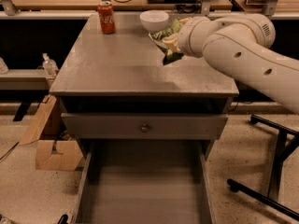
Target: Pick green jalapeno chip bag from middle drawer and place on counter
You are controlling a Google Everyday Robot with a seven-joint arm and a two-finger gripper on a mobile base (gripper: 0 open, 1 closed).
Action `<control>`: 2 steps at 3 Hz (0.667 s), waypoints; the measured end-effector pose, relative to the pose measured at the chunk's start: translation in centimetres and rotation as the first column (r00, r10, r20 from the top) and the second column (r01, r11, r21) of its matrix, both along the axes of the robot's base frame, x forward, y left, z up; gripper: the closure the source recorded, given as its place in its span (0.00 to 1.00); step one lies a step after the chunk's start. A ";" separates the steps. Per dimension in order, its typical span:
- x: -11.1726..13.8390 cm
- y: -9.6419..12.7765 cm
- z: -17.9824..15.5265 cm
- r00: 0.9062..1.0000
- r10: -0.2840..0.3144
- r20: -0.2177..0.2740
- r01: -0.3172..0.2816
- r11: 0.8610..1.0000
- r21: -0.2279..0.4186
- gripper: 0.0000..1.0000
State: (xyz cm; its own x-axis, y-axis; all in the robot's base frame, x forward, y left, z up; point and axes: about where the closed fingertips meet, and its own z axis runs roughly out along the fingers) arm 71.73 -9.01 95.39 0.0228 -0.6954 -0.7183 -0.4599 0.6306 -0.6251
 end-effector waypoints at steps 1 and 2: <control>-0.1 0.1 0.2 1.000 0.001 0.002 -0.001 1.000 -0.001 0.09; -0.1 0.2 0.3 1.000 0.003 0.004 -0.003 1.000 -0.001 0.00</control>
Offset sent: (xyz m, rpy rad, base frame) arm -0.0005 0.0010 0.0014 -0.0005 -0.0019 0.0012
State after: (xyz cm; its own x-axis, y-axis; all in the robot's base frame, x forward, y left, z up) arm 71.63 -8.80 95.69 0.0275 -0.6961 -0.7174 -0.4592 0.6287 -0.6276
